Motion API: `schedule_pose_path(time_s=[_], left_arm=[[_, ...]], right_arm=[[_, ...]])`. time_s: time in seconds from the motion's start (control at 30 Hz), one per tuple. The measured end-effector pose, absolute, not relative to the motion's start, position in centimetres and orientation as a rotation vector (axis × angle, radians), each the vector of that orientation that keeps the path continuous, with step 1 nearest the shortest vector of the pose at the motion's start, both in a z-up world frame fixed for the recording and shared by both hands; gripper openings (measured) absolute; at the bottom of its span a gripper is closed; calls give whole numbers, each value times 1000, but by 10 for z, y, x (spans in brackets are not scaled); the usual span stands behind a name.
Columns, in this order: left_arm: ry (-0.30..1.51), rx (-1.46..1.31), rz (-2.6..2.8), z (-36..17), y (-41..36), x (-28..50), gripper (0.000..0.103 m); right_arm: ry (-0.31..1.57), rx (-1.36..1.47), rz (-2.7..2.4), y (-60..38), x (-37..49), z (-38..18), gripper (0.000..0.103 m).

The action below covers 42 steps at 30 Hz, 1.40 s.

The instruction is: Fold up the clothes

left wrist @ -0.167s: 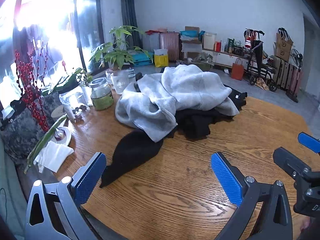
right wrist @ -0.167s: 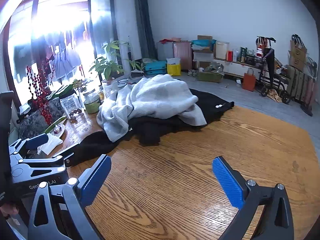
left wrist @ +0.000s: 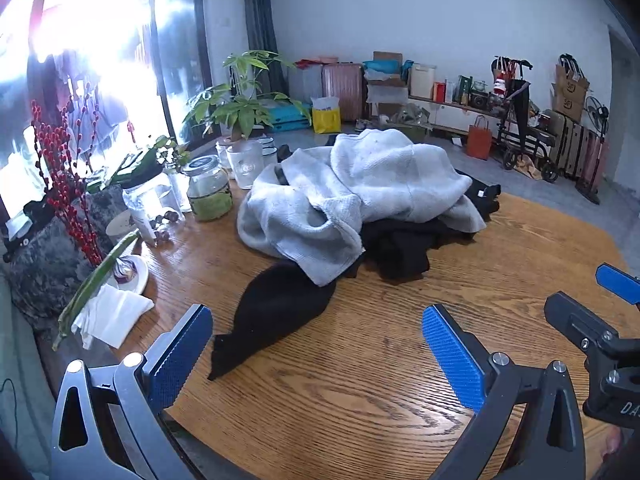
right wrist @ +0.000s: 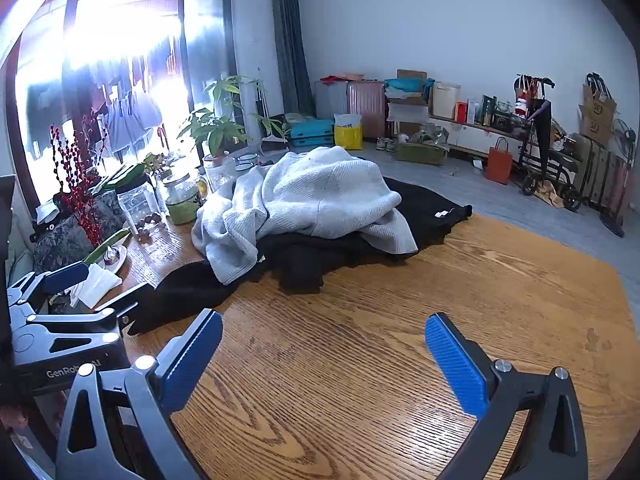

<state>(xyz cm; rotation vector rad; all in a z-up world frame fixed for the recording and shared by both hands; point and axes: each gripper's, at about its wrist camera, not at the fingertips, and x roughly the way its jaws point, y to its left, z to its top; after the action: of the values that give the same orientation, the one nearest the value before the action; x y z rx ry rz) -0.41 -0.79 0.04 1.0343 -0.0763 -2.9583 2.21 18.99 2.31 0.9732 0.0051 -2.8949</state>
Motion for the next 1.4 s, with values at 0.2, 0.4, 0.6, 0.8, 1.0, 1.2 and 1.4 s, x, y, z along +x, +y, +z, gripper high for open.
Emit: schedule_pose_path(time_s=[0.2,0.4,0.6,0.8,1.0,1.2,1.4], left_arm=[[-107,1029,-2945,1,-17,-9,103],[-116,1036,-2944,-2,-21,-15,103],[-118,1048,-2944,-5,-24,-22,103],[-108,1058,-2932,-7,-29,-26,103],[-103,1065,-2944,-5,-32,-27,103],[-90,1077,-2970,-3,-32,-26,103],[-76,1105,-2978,-3,-32,-26,103]], right_arm=[[-15,1003,-2885,190,11,14,103],[-27,1028,-2877,190,-1,6,103],[-6,1027,-2877,184,-11,4,103],[-13,1033,-2876,183,-13,1,103],[-31,1036,-2879,186,-14,1,103],[-42,1030,-2889,189,-11,4,103],[-50,1039,-2891,191,-11,4,103]])
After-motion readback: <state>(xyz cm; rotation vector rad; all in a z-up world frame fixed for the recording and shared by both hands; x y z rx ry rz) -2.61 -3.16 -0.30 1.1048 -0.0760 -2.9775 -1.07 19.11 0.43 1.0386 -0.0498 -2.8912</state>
